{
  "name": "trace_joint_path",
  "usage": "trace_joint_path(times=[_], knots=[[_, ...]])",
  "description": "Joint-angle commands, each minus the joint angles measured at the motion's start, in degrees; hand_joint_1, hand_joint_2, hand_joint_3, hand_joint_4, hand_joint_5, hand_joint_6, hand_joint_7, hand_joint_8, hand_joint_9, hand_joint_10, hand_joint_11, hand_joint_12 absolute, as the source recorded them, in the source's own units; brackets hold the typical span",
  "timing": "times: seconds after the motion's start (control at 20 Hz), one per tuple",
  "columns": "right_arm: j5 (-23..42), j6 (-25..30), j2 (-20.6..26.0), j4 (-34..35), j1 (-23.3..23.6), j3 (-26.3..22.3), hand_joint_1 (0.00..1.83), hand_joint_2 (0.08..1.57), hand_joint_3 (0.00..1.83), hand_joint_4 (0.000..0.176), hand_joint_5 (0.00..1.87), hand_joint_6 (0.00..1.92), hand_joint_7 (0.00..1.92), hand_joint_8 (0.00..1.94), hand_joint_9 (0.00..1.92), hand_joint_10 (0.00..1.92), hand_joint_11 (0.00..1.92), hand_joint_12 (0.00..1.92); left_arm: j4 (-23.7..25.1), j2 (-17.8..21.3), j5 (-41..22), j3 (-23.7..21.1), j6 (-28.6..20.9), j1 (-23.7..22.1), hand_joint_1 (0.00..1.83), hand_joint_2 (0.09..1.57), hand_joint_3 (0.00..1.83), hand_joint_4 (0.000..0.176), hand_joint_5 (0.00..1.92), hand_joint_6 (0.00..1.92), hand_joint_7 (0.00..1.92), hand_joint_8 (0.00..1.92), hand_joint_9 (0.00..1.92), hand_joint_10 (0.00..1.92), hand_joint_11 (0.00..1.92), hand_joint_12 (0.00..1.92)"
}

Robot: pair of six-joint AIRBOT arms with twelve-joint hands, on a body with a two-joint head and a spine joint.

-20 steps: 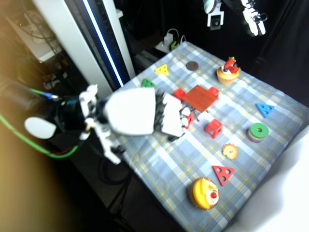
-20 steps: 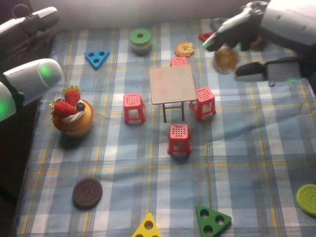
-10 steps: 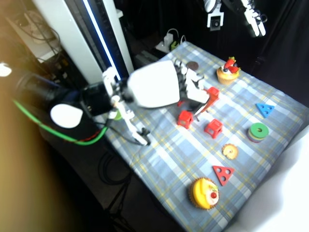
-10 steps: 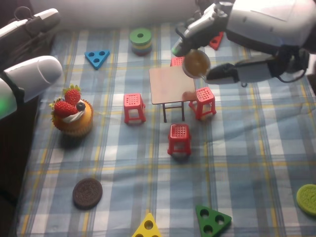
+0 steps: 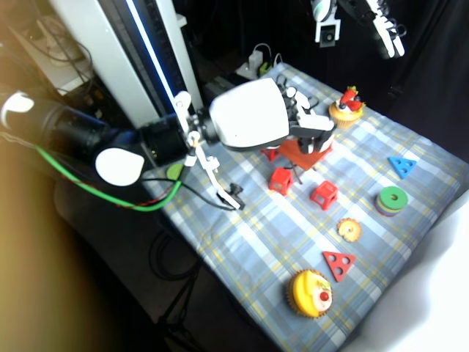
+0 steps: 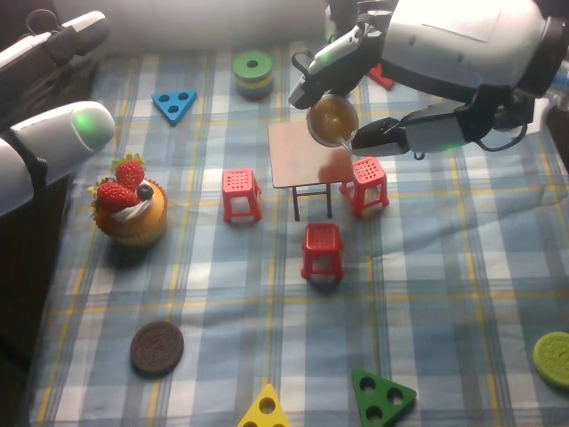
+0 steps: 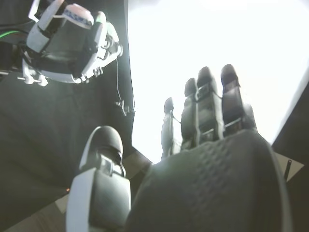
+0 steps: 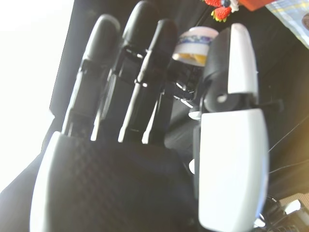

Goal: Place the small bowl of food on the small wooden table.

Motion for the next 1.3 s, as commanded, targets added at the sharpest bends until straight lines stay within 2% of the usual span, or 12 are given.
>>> trace_joint_path(times=[0.0, 0.1, 0.15, 0.35, 0.5, 0.55, 0.6, 0.65, 0.7, 0.75, 1.1, 1.25], knots=[[5.5, 0.0, -0.13, 2.12, 1.16, 0.09, 1.26, 1.03, 0.0, 0.0, 1.09, 0.75, 1.26, 0.57, 1.24, 0.19, 0.65, 1.19, 0.36, -0.23, -6.96, 0.32, -0.38, -0.8, 0.23, 1.16, 0.0, 0.176, 0.18, 0.0, 0.25, 0.01, 0.24, 0.01, 0.02, 0.19], [4.59, 0.0, -0.78, 2.03, 1.17, 0.32, 1.26, 1.03, 0.0, 0.0, 1.08, 0.77, 1.3, 0.49, 1.33, 0.17, 0.87, 1.13, 0.36, -0.2, -6.82, 0.32, -0.49, -0.88, 0.21, 1.16, 0.0, 0.176, 0.18, 0.0, 0.23, 0.0, 0.21, 0.0, 0.0, 0.23], [4.28, 0.0, -1.03, 2.03, 1.17, 0.47, 1.26, 1.03, 0.0, 0.0, 1.08, 0.76, 1.29, 0.5, 1.31, 0.14, 0.87, 1.14, 0.36, -0.19, -6.81, 0.32, -0.57, -0.88, 0.23, 1.16, 0.0, 0.176, 0.17, 0.0, 0.23, 0.0, 0.21, 0.0, 0.0, 0.22], [1.35, 0.02, -2.95, 1.91, 1.17, 1.98, 1.24, 1.06, 0.0, 0.001, 0.99, 0.96, 1.2, 0.62, 1.16, 0.02, 0.58, 1.1, 0.36, -0.32, -6.75, 0.34, -0.82, -0.93, 0.29, 1.16, 0.0, 0.176, 0.19, 0.01, 0.22, 0.0, 0.2, 0.0, 0.0, 0.21], [-0.46, 0.02, -4.08, 1.9, 1.4, 2.97, 1.24, 1.08, 0.0, 0.0, 0.96, 0.97, 1.15, 0.74, 1.14, 0.0, 0.54, 1.1, 0.41, -0.38, -6.76, 0.41, -0.82, -1.04, 0.31, 1.15, 0.0, 0.176, 0.2, 0.01, 0.23, 0.0, 0.21, 0.0, 0.0, 0.21], [-0.7, 0.02, -4.14, 1.88, 1.42, 3.03, 1.18, 1.07, 0.0, 0.0, 1.04, 0.86, 1.02, 0.33, 1.11, 0.01, 0.57, 1.06, 0.41, -0.38, -6.75, 0.41, -0.82, -1.04, 0.29, 1.16, 0.0, 0.176, 0.2, 0.0, 0.22, 0.0, 0.19, 0.0, 0.0, 0.18], [-0.94, 0.02, -4.17, 1.78, 1.43, 3.09, 1.18, 1.07, 0.0, 0.0, 1.06, 0.83, 1.04, 0.13, 1.11, 0.01, 0.6, 1.04, 0.42, -0.38, -6.75, 0.41, -0.82, -1.05, 0.29, 1.16, 0.0, 0.176, 0.2, 0.0, 0.23, 0.0, 0.21, 0.0, 0.0, 0.2], [-1.12, 0.02, -4.19, 1.72, 1.44, 3.13, 1.19, 0.98, 0.0, 0.0, 0.93, 0.36, 1.04, 0.05, 1.1, 0.0, 0.61, 1.03, 0.42, -0.38, -6.75, 0.42, -0.82, -1.05, 0.29, 1.16, 0.0, 0.176, 0.17, 0.0, 0.24, 0.0, 0.22, 0.01, 0.0, 0.21], [-1.28, 0.02, -4.19, 1.63, 1.48, 3.19, 1.2, 0.96, 0.0, 0.0, 0.93, 0.15, 1.03, 0.02, 1.08, 0.01, 0.62, 1.04, 0.42, -0.4, -6.75, 0.42, -0.83, -1.06, 0.31, 1.16, 0.0, 0.176, 0.18, 0.0, 0.24, 0.0, 0.23, 0.01, 0.0, 0.23], [-1.37, 0.02, -4.21, 1.59, 1.54, 3.22, 1.19, 0.95, 0.0, 0.0, 0.94, 0.06, 1.02, 0.01, 1.05, 0.0, 0.62, 1.01, 0.42, -0.4, -6.75, 0.42, -0.83, -1.07, 0.31, 1.15, 0.0, 0.176, 0.17, 0.0, 0.25, 0.0, 0.24, 0.0, 0.0, 0.25], [-1.87, 0.02, -4.24, 1.09, 1.98, 3.34, 1.15, 0.94, 0.0, 0.0, 0.84, 0.0, 0.88, 0.0, 0.89, 0.0, 0.5, 1.06, 0.42, -0.41, -6.76, 0.42, -0.84, -1.1, 0.3, 1.16, 0.0, 0.176, 0.18, 0.0, 0.24, 0.0, 0.22, 0.0, 0.0, 0.22], [-2.11, 0.02, -4.24, 0.97, 2.18, 3.36, 1.13, 0.94, 0.0, 0.0, 0.81, 0.0, 0.87, 0.0, 0.88, 0.0, 0.51, 1.08, 0.42, -0.41, -6.76, 0.43, -0.88, -1.11, 0.27, 1.16, 0.0, 0.176, 0.19, 0.0, 0.23, 0.0, 0.22, 0.0, 0.0, 0.21]])
